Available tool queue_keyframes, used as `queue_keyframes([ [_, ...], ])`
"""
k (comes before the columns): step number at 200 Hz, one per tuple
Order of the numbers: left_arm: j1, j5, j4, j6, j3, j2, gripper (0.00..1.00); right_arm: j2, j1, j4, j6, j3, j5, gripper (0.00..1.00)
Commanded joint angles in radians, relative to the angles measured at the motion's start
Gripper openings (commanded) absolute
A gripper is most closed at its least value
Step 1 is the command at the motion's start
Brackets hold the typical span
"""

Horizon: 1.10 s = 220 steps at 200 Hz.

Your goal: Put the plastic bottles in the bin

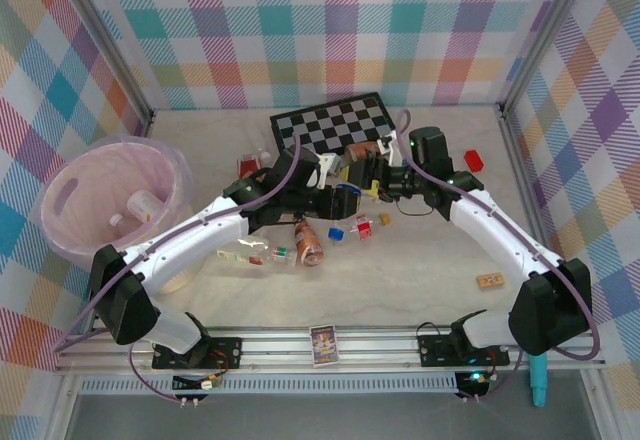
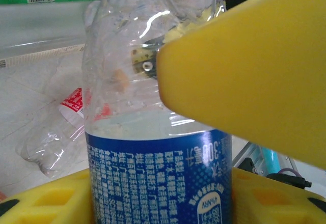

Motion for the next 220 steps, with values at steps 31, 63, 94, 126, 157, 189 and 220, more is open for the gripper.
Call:
queue_keyframes([
  [31, -0.007, -0.077, -0.106, 0.044, 0.055, -0.008, 0.51, -0.08, -0.091, -0.148, -0.059, 0.079, 0.03, 0.98],
  [63, -0.003, -0.172, -0.292, 0.117, 0.176, -0.025, 0.49, -0.108, -0.124, -0.206, -0.108, 0.036, 0.092, 1.0],
  [94, 0.064, -0.237, -0.456, 0.197, 0.311, -0.037, 0.46, -0.088, -0.125, -0.24, -0.132, -0.015, 0.12, 0.99],
  [126, 0.174, -0.263, -0.555, 0.263, 0.417, -0.074, 0.38, -0.085, -0.125, -0.295, -0.17, -0.034, 0.139, 0.99],
  [157, 0.328, -0.267, -0.633, 0.318, 0.505, -0.113, 0.37, -0.092, -0.126, -0.331, -0.194, -0.05, 0.17, 0.98],
  [189, 0.495, -0.297, -0.688, 0.349, 0.597, -0.156, 0.35, -0.079, -0.125, -0.324, -0.19, -0.063, 0.152, 0.98],
  [220, 0.645, -0.342, -0.771, 0.372, 0.661, -0.18, 0.32, -0.069, -0.124, -0.322, -0.188, -0.059, 0.128, 0.98],
])
